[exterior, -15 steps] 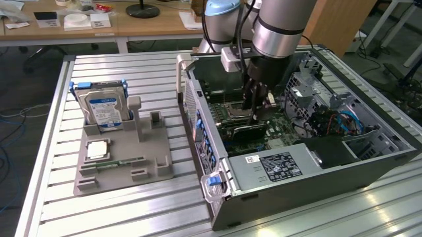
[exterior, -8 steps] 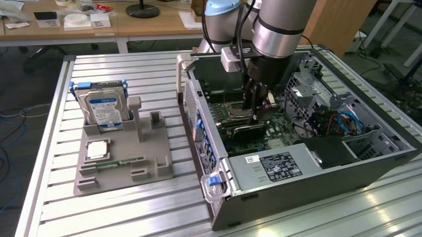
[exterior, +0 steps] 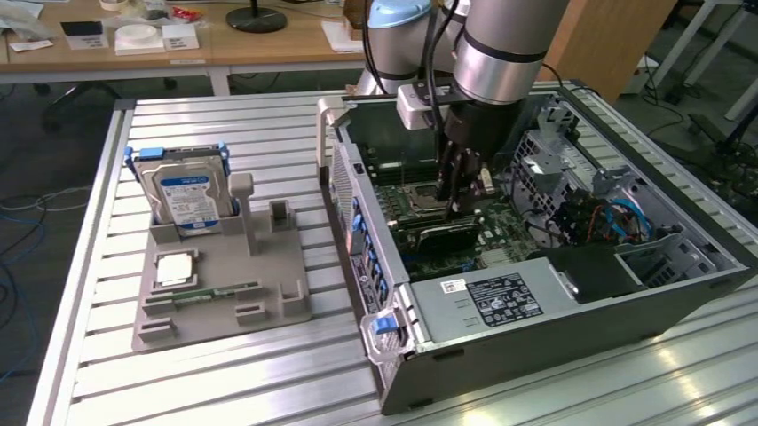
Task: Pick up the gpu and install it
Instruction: 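Press down on the gpu until it lock into place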
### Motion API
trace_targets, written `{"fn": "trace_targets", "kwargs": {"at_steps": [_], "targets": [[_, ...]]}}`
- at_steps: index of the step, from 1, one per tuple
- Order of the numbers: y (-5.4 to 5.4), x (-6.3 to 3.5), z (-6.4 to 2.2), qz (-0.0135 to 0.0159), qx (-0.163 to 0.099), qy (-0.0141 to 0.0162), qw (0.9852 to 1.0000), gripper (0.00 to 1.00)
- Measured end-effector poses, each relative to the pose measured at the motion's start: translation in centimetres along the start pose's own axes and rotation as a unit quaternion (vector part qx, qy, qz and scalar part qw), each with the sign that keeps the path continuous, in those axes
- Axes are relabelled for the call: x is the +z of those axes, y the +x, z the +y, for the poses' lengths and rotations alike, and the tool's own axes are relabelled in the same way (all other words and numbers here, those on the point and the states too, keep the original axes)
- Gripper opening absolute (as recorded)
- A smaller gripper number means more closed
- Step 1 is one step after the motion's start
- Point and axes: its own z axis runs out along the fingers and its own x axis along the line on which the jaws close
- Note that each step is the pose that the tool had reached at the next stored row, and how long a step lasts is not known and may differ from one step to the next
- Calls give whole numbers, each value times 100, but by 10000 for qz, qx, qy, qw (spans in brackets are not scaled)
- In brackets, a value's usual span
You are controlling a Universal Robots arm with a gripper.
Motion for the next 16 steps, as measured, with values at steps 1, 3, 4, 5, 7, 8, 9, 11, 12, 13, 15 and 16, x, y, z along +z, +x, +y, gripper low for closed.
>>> {"fn": "trace_targets", "kwargs": {"at_steps": [1,3,4,5,7,8,9,11,12,13,15,16], "targets": [[0,0,0,0,0,0,10000,38],[0,0,0,0,0,0,10000,26],[0,0,0,0,0,0,10000,26],[0,0,0,0,0,0,10000,20],[0,0,0,0,0,0,10000,15],[0,0,0,0,0,0,10000,11],[0,0,0,0,0,0,10000,11],[0,0,0,0,0,0,10000,11],[0,0,0,0,0,0,10000,11],[-1,0,0,0,0,0,10000,11],[-25,1,2,0,1,0,10000,11],[-39,2,2,0,0,0,10000,11]]}}
